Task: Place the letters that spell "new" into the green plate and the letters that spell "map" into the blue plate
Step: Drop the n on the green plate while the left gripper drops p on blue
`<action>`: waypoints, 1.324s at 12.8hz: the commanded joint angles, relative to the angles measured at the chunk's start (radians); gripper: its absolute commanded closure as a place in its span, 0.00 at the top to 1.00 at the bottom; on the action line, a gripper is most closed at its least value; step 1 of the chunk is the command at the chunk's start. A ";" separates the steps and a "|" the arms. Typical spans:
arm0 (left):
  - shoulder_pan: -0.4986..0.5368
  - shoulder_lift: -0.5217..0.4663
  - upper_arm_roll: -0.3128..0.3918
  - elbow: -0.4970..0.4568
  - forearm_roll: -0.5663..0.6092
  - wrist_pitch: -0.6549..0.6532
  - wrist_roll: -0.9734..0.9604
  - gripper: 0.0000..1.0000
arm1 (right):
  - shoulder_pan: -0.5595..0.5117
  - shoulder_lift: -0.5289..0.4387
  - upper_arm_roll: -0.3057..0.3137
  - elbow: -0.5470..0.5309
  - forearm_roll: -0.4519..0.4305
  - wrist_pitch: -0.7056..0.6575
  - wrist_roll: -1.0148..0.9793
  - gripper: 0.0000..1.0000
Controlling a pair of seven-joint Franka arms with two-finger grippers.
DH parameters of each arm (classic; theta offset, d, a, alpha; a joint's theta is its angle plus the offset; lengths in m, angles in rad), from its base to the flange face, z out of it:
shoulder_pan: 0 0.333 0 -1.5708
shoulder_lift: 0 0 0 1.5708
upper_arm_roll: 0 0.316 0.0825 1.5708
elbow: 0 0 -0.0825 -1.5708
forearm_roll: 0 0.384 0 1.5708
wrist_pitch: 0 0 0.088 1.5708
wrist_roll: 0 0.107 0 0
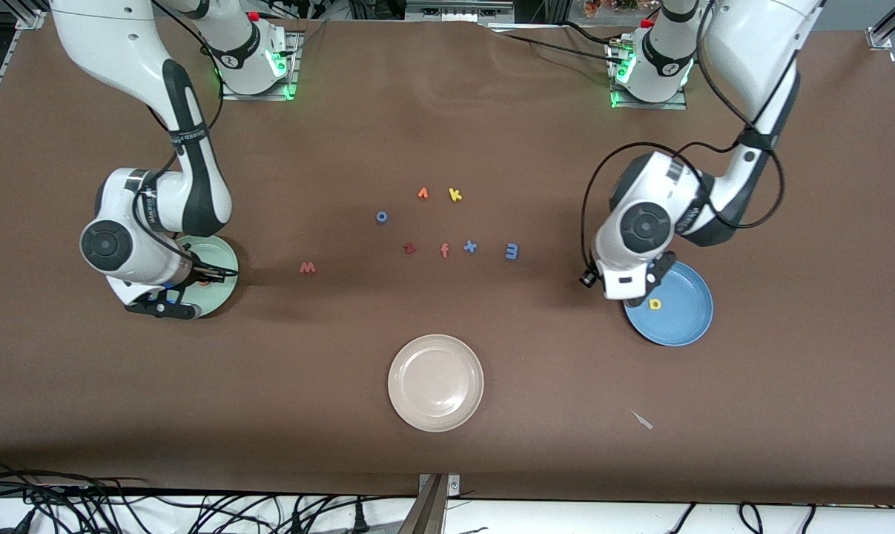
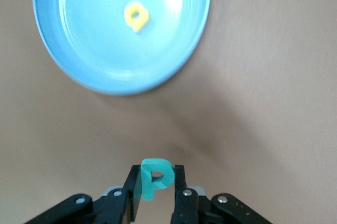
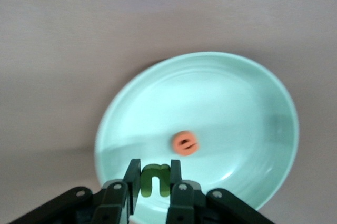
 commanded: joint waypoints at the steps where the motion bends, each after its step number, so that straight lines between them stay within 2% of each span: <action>1: 0.087 0.004 -0.001 0.030 0.056 -0.036 0.196 0.01 | -0.015 -0.020 0.002 -0.035 0.006 0.020 -0.039 0.68; 2: 0.127 0.016 -0.003 0.031 0.093 -0.028 0.260 0.02 | -0.012 -0.023 0.005 -0.028 0.006 0.001 -0.046 1.00; 5: 0.172 0.064 -0.001 0.045 0.104 -0.010 0.348 0.02 | 0.029 -0.038 0.025 0.025 0.006 -0.125 -0.036 1.00; 7: 0.222 0.101 -0.003 0.042 0.104 0.001 0.400 0.03 | 0.048 -0.050 0.041 0.034 0.008 -0.144 -0.049 1.00; 8: 0.241 0.119 -0.001 0.042 0.104 0.001 0.431 0.06 | 0.056 -0.052 0.080 0.034 0.009 -0.144 -0.052 1.00; 10: 0.288 0.139 -0.006 0.033 0.092 0.003 0.468 0.14 | 0.056 -0.063 0.122 0.031 0.006 -0.150 -0.110 1.00; 11: 0.287 0.150 -0.006 0.034 0.090 0.003 0.471 0.39 | 0.056 -0.061 0.139 0.030 0.009 -0.150 -0.133 1.00; 12: 0.287 0.151 -0.006 0.036 0.089 0.003 0.471 0.97 | 0.056 -0.061 0.153 0.019 0.005 -0.144 -0.173 1.00; 13: 0.284 0.150 -0.009 0.039 0.089 -0.002 0.471 1.00 | 0.057 -0.066 0.169 0.019 0.006 -0.142 -0.254 1.00; 15: 0.273 0.138 -0.015 0.045 0.089 -0.011 0.463 1.00 | 0.057 -0.070 0.206 0.019 0.009 -0.135 -0.435 1.00; 17: 0.270 0.099 -0.059 0.047 0.089 -0.029 0.457 1.00 | 0.056 -0.064 0.219 0.012 0.003 -0.095 -0.604 1.00</action>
